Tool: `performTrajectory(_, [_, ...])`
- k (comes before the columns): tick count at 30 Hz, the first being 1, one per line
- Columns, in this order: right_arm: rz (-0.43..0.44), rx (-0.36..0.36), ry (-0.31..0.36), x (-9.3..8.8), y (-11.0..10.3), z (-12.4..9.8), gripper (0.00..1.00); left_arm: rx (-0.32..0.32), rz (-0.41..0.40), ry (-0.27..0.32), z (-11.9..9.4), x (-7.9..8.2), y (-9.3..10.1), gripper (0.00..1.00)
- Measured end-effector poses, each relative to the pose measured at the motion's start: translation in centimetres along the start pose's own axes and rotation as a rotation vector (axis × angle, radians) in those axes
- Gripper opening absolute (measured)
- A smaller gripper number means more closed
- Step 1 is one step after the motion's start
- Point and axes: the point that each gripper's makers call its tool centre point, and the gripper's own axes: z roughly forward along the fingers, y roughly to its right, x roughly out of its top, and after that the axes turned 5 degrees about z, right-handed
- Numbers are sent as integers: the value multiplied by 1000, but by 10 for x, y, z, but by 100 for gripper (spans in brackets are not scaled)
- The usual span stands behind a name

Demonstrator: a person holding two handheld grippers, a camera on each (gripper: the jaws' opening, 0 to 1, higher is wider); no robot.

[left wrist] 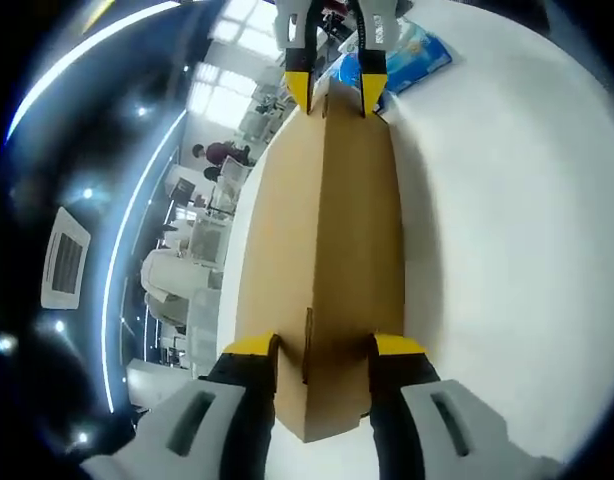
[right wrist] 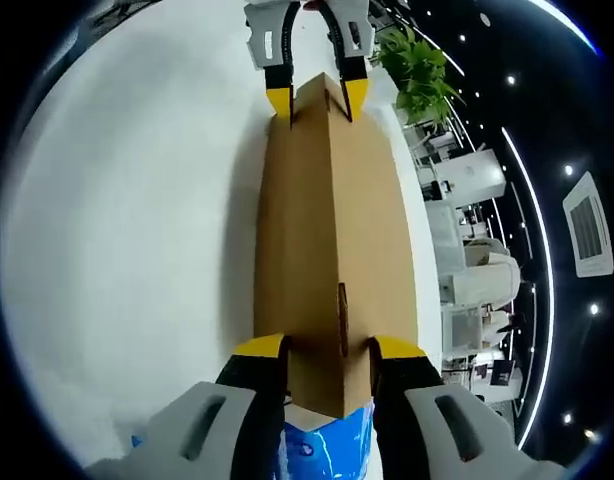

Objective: Operate the shoe box by opening the lid, removing the specified soft item, and placing it in the target area until the item is outside and the box remains undamaged.

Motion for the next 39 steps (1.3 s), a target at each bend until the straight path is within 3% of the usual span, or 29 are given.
performTrajectory(39, [35,-23,-43,-9,-42,-54,31,-24,-21,50,-43,38,38,35])
